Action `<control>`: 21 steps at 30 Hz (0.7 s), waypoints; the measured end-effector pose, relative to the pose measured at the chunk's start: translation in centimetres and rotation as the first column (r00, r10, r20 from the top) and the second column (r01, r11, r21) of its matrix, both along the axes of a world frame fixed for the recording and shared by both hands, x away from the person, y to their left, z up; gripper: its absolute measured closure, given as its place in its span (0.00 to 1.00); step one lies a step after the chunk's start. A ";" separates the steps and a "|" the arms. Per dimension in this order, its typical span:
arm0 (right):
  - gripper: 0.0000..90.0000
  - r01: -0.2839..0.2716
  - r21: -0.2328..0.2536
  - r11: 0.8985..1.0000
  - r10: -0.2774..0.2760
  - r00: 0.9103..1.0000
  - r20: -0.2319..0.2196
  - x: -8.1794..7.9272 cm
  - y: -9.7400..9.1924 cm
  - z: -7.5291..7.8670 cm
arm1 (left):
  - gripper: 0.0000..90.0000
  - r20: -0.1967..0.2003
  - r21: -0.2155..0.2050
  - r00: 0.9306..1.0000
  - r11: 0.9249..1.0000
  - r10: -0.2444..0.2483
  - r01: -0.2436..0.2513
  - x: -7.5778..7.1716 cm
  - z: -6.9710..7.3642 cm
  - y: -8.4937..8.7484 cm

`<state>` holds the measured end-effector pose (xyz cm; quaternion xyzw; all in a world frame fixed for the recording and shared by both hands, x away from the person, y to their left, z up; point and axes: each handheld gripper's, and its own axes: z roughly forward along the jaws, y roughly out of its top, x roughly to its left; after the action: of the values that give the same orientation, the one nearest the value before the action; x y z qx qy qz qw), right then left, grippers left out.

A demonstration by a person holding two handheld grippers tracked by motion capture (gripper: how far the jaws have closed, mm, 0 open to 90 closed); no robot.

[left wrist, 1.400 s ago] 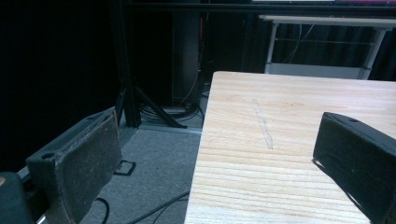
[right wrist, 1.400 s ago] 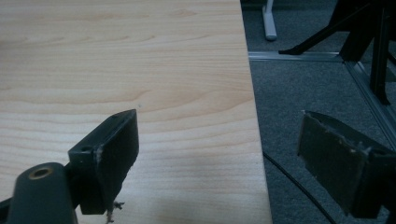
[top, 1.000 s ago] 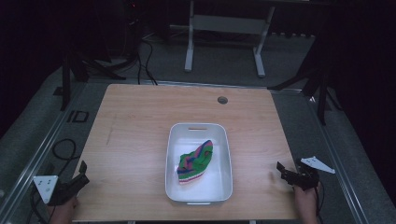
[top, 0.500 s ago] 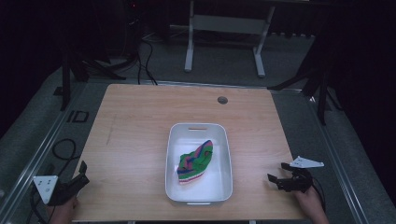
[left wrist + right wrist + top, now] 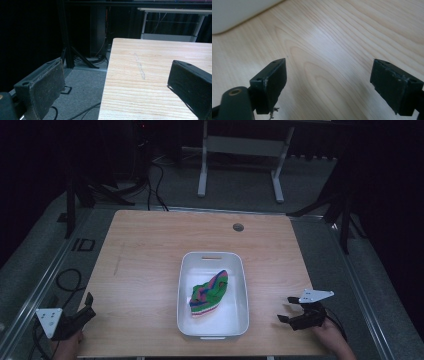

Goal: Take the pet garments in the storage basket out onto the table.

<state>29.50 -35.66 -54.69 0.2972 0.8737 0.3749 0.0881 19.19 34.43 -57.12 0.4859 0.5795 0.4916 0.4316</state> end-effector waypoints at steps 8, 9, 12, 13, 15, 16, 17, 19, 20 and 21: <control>0.16 -0.113 0.016 0.993 0.113 0.994 0.002 0.3 2.3 2.3 | 0.02 -0.001 0.004 1.000 1.000 -0.003 0.003 0.0 0.0 0.0; 0.16 -0.113 0.016 0.993 0.113 0.994 0.002 0.3 2.3 2.3 | 0.02 -0.001 0.005 1.000 1.000 -0.003 0.003 0.0 0.0 0.0; 0.16 -0.148 0.028 0.989 0.148 0.989 0.009 0.3 3.2 3.5 | 0.02 -0.002 0.006 1.000 1.000 -0.004 0.004 0.0 0.0 0.0; 0.16 -0.163 0.027 0.986 0.163 0.987 0.016 0.3 3.5 3.9 | 0.01 -0.002 0.005 1.000 1.000 -0.004 0.004 0.0 0.0 0.0; 0.16 -0.185 0.022 0.982 0.185 0.983 0.015 0.4 4.2 4.9 | 0.02 -0.001 0.004 1.000 1.000 -0.004 0.004 0.0 0.0 0.0; 0.16 -0.198 0.018 0.980 0.197 0.980 0.018 0.4 4.6 5.5 | 0.01 -0.001 0.005 1.000 1.000 -0.004 0.004 0.0 0.0 0.0; 0.16 -0.209 0.021 0.978 0.209 0.978 0.016 0.5 5.0 5.9 | 0.02 0.000 0.005 1.000 1.000 -0.005 0.005 0.0 0.0 0.0; 0.16 -0.229 0.021 0.973 0.229 0.973 0.010 0.7 5.8 6.8 | 0.01 -0.001 0.006 1.000 1.000 -0.005 0.005 0.0 0.0 0.0; 0.16 -0.237 0.017 0.971 0.237 0.971 0.012 0.7 6.1 7.2 | 0.01 0.000 0.005 1.000 1.000 -0.005 0.005 0.0 0.0 0.0; 0.16 -0.250 0.018 0.968 0.250 0.968 0.012 0.7 6.6 7.7 | 0.02 -0.001 0.004 1.000 1.000 -0.006 0.006 0.0 0.0 0.0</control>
<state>30.23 -29.01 -46.99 0.1838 0.9002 0.3927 0.0413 19.19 34.41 -57.12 0.4887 0.5773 0.4915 0.4318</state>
